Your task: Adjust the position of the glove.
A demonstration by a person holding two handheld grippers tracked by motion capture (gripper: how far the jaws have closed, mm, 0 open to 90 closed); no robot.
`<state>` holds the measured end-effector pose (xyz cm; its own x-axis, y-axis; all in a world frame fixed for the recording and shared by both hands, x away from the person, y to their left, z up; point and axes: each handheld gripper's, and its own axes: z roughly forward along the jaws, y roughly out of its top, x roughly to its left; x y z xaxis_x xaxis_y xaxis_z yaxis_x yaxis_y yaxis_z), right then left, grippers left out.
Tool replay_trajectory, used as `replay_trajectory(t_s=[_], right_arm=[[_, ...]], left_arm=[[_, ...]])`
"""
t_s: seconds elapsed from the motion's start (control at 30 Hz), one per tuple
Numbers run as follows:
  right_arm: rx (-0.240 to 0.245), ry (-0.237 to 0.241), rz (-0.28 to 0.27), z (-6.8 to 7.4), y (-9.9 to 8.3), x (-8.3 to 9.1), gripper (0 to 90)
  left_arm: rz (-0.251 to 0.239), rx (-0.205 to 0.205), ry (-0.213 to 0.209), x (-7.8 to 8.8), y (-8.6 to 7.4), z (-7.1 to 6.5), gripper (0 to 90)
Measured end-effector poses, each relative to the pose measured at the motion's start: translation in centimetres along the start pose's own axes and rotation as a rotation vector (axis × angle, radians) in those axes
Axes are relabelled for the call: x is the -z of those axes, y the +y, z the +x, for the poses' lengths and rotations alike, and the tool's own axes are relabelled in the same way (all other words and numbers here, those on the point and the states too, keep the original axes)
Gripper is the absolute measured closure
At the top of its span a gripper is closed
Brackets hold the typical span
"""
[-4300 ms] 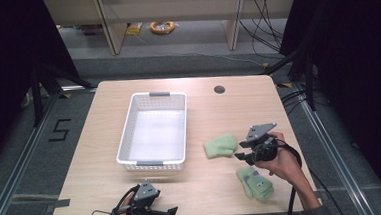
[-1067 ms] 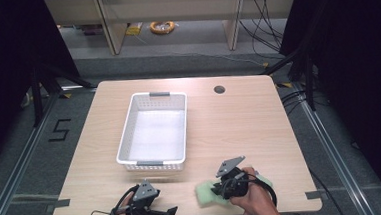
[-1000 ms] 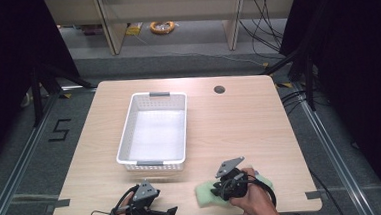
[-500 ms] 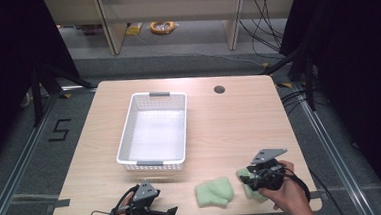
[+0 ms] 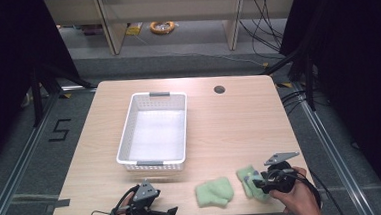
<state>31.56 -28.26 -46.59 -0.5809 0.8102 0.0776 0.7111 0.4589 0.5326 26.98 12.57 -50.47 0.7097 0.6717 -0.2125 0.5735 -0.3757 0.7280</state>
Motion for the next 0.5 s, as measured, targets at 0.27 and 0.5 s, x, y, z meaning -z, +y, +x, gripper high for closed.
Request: replay_trajectory(t_s=[0.27, 0.5], right_arm=[[-0.001, 0.004, 0.061, -0.4, -0.5, -1.3, 63.3], [0.066, 0.027, 0.046, -1.1, -0.7, -1.3, 80.0]], left_arm=[[-0.009, 0.01, -0.013, -0.1, 0.0, -0.1, 16.1], [-0.005, 0.006, -0.014, -0.1, 0.0, -0.1, 16.1]])
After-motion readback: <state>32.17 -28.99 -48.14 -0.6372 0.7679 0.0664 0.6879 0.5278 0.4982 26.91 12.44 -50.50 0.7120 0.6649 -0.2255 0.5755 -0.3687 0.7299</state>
